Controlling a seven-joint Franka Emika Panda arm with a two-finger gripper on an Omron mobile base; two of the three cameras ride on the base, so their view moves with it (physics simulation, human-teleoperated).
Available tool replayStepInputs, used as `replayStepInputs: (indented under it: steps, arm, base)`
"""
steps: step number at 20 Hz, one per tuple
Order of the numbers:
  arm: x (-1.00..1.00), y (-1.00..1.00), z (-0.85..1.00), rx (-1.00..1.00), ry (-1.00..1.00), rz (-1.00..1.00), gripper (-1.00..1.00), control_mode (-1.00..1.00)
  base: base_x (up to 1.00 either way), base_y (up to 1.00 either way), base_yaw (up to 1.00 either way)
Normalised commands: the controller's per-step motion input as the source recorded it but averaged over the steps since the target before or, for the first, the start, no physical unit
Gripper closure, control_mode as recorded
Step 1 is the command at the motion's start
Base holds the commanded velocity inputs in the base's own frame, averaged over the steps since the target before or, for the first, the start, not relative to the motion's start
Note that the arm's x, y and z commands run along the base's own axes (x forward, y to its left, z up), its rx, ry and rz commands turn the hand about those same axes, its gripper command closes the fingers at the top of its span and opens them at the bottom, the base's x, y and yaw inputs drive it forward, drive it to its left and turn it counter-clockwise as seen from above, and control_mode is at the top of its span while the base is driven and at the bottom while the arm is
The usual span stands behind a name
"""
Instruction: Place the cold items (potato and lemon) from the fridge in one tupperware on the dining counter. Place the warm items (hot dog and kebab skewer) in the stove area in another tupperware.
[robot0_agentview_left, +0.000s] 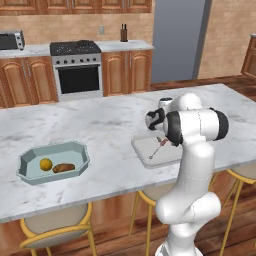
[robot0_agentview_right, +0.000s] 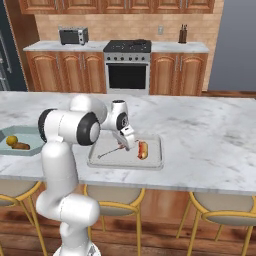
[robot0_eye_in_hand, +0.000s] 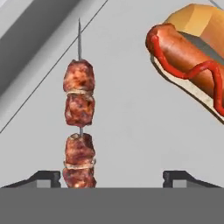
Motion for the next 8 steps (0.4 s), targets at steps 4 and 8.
replayStepInputs:
  steps: [4,8]
  arm:
    - [-0.44,0.13,0.63,-0.02,0.00,0.00,-1.00,-1.00]
    - [-0.60,0.30,0.94,-0.03,0.00,0.00,-1.00,-1.00]
  base:
    - [0.00,0.00,0.00]
    - [0.00,0.00,0.00]
